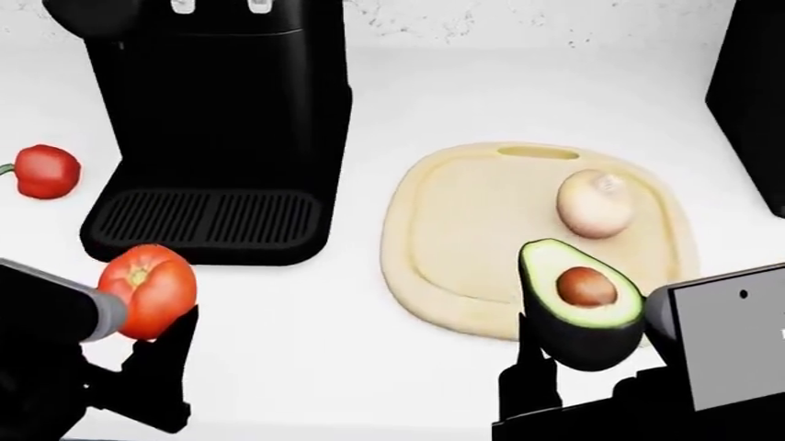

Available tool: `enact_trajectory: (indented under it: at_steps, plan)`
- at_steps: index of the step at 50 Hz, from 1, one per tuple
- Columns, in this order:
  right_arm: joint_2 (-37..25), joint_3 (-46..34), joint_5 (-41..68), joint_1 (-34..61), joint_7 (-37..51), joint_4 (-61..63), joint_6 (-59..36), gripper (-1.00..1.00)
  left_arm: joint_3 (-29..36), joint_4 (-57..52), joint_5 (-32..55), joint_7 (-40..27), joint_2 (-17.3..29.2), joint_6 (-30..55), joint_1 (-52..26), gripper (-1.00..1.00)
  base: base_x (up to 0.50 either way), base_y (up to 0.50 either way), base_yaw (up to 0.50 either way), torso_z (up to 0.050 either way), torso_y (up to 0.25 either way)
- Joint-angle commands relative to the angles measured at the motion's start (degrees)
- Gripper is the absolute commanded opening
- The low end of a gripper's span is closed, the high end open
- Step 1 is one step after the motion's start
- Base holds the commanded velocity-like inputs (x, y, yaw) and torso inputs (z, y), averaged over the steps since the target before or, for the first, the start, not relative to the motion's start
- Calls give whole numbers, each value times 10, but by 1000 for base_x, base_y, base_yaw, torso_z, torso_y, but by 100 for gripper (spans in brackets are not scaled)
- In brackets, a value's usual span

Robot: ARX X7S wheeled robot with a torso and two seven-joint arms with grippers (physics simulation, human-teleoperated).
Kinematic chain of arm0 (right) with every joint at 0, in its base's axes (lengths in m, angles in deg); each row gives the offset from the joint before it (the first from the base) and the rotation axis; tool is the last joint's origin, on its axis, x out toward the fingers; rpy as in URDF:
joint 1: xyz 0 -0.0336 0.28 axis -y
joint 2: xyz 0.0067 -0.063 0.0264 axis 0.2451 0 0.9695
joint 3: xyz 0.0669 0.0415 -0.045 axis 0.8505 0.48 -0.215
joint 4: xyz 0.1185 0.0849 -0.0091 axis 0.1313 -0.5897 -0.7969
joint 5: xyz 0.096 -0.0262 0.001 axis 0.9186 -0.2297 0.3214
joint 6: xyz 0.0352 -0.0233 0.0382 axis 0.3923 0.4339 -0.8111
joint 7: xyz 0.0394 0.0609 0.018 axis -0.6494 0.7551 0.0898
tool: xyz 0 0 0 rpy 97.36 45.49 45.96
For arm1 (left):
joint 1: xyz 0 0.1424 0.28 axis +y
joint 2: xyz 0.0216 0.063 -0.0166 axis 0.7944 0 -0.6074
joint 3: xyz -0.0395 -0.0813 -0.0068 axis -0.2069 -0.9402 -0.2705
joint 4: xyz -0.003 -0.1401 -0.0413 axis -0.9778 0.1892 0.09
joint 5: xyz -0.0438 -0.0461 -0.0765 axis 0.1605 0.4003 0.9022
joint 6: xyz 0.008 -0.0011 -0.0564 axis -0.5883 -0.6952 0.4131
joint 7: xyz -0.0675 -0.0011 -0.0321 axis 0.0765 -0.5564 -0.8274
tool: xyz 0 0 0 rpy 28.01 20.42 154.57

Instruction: Place the avocado, onion, tomato and bell pepper on the cutting board.

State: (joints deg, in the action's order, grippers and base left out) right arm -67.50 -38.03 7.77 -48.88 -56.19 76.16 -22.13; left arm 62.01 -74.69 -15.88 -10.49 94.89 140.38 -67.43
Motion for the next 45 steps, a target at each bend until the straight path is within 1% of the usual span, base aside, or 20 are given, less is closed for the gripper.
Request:
enact_trajectory:
  at_steps: [1,4,7,13,28,34,39,45]
  plan:
    - [3,-1,-32,-3,-17,-8,11,-100,-7,10,5,5,-10,-18,-7,-100,98,-418,0,0,0]
    - [0,-4,-33,-2,-18,-7,10,-100,-3,16,3,8,-16,-29,3,-100,112,-419,0,0,0]
    - [-2,-2,-29,-2,-17,-6,10,-100,-2,19,4,6,-19,-26,-4,-100,120,-495,0,0,0]
    - [-1,-7,-39,-8,-23,-4,19,-100,-4,15,9,6,-13,-22,-5,-100,132,-495,0,0,2]
    - [-2,-15,-56,-14,-32,2,38,-100,3,20,7,5,-12,-31,-5,-100,234,-346,0,1,1]
    - [-3,-19,-61,-12,-33,-4,41,-100,11,29,6,8,-15,-31,-18,-100,264,-174,0,0,2]
    - [0,-25,-68,-15,-32,-9,44,-100,9,32,7,9,-15,-36,-11,-100,258,-146,0,0,0]
    - [2,-28,-65,-4,-22,-17,39,-100,12,39,4,8,-16,-39,-17,-100,72,-13,0,0,2]
